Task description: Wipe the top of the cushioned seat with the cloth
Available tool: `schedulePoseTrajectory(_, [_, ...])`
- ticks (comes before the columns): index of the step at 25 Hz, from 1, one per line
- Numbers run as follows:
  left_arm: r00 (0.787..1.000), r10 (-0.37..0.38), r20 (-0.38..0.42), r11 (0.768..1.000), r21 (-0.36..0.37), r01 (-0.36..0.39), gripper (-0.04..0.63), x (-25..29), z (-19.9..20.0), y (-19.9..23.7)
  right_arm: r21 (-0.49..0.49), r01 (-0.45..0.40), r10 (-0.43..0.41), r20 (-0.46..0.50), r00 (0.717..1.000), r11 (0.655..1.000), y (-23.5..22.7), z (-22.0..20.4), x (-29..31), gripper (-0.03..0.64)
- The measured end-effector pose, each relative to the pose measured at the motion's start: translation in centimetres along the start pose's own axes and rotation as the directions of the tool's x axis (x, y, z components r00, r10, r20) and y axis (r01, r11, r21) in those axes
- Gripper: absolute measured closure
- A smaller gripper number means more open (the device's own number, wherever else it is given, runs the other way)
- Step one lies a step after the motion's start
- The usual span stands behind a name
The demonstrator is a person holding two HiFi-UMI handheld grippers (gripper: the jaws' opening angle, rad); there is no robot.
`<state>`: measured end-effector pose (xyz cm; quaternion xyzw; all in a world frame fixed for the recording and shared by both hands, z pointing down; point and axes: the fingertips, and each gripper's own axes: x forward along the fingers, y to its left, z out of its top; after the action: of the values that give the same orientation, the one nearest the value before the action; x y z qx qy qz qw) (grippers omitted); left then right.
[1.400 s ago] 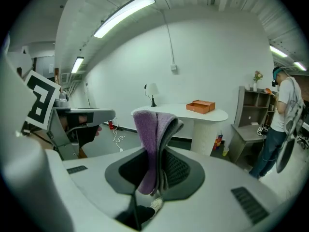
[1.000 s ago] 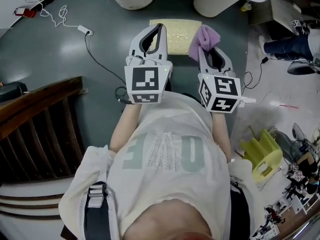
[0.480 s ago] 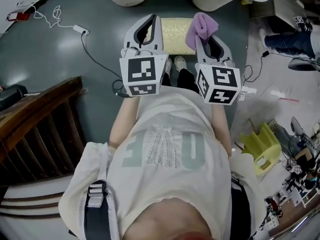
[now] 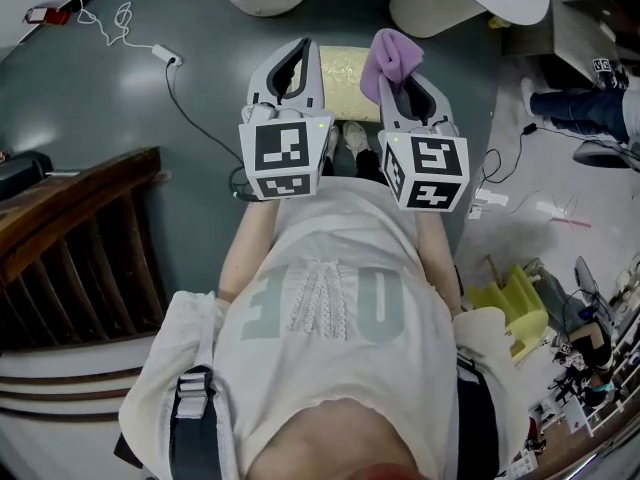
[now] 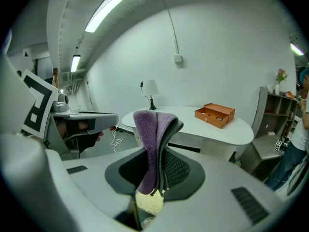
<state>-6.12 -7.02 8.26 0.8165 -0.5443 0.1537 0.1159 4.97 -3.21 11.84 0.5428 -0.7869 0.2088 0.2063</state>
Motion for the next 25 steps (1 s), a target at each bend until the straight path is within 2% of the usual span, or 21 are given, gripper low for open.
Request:
schedulePoseTrajectory(6, [1.0, 0.0, -0.024, 0.996, 0.087, 0.002, 0.589, 2.0, -0.8, 0.5, 0.028, 0.004, -0.004, -0.007, 1.0, 1.0, -1.5, -0.7, 1.5, 0.529])
schedulePoseTrajectory(10, [1.0, -0.002, -0.013, 0.994, 0.11, 0.004, 0.589, 4.0, -2.2, 0.5, 0.044, 0.013, -0.012, -0.008, 1.0, 0.999, -3.3, -2.3, 3.7, 0.529])
schedulePoseTrajectory(13, [0.999, -0.009, 0.036, 0.995, 0.101, 0.005, 0.589, 6.2, -4.6, 0.7, 0.061, 0.016, -0.014, -0.02, 1.0, 0.998, -4.4, -5.2, 6.9, 0.529])
schedulePoseTrajectory(16, [0.999, 0.0, 0.054, 0.998, 0.064, -0.003, 0.589, 8.9, -8.4, 1.9, 0.085, 0.01, -0.006, -0.046, 0.999, 0.996, -4.9, -8.7, 10.9, 0.529])
schedulePoseTrajectory(20, [0.999, 0.019, -0.031, 0.999, 0.034, -0.018, 0.589, 12.3, -15.6, 3.8, 0.097, -0.013, 0.02, -0.068, 0.997, 0.995, -4.8, -13.6, 16.1, 0.529])
schedulePoseTrajectory(25, [0.999, 0.025, -0.037, 1.0, 0.008, -0.024, 0.589, 14.8, -21.4, 2.5, 0.115, -0.004, 0.017, -0.11, 0.994, 0.993, -5.9, -20.4, 19.3, 0.529])
